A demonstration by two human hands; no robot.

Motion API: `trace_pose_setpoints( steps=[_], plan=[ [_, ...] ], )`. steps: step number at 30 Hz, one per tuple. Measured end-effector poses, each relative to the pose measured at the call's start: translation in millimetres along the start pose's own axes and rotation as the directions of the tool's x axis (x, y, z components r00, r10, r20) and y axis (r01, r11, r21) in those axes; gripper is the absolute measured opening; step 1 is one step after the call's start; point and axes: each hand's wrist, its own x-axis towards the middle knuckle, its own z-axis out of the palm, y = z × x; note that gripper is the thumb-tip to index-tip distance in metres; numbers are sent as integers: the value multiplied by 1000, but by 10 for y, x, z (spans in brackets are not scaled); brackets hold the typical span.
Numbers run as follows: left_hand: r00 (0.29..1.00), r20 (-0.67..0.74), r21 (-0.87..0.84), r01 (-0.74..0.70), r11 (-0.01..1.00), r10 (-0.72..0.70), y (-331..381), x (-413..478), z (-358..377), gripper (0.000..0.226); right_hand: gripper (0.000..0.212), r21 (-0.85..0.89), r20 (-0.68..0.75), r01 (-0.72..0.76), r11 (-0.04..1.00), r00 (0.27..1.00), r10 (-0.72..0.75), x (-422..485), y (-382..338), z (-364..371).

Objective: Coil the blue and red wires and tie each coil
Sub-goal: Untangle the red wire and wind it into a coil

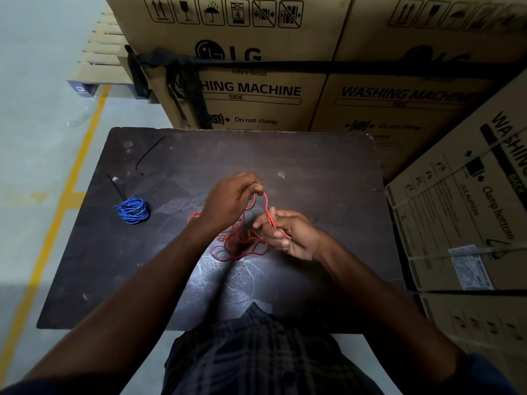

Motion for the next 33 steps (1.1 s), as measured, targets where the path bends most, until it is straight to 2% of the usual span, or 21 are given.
trace_pose_setpoints(
  steps=[3, 6, 9, 11, 13, 15, 17, 19, 20, 21, 23, 26, 29, 33],
  plan=[
    [1000, -1, -36, 28, 999, -28, 10, -38, 63, 22, 42, 185, 125, -34, 982, 992, 11, -32, -69, 32],
    [993, 3, -84, 115, 990, -115, 58, -111, 161, 27, 41, 304, 275, -27, 952, 960, -61, 5, -175, 31],
    [982, 33, -137, 187, 973, -184, 119, -202, 242, 29, 37, 571, 352, -55, 819, 918, -185, 78, -324, 19],
    [980, 94, -148, 189, 971, -176, 152, -282, 304, 28, 29, 713, 273, 13, 701, 916, -294, 117, -463, 40],
    [972, 175, -146, 183, 972, -157, 181, -369, 385, 25, 16, 734, 28, 224, 642, 934, -357, 148, -620, 109],
    [962, 243, -129, 159, 979, -124, 207, -446, 462, 22, 16, 613, -301, 466, 638, 884, -356, 196, -760, 155],
    [958, 269, -118, 134, 984, -98, 240, -483, 486, 19, 26, 361, -524, 633, 684, 745, -412, 268, -851, 127],
    [965, 250, -107, 113, 988, -83, 279, -460, 454, 19, 28, -32, -607, 652, 758, 590, -533, 369, -852, 49],
    [970, 231, -94, 94, 991, -71, 298, -433, 425, 21, 28, -226, -593, 595, 772, 544, -593, 408, -802, -1],
    [976, 210, -74, 67, 995, -50, 319, -400, 390, 23, 27, -380, -556, 522, 763, 530, -640, 436, -726, -62],
    [986, 163, -33, 24, 999, -19, 321, -329, 311, 27, 25, -568, -456, 393, 723, 582, -674, 440, -558, -193],
    [998, 67, -8, 17, 1000, -16, 247, -221, 169, 26, 27, -669, -322, 230, 707, 768, -554, 319, -384, -300],
    [999, 38, -47, -3, 999, 5, 172, -107, 60, 19, 33, -667, -218, 123, 735, 911, -351, 185, -253, -282],
    [998, 17, -69, -53, 996, 55, 151, -15, 74, 14, 41, -515, -140, 73, 854, 976, -168, 68, -231, -190]
  ],
)
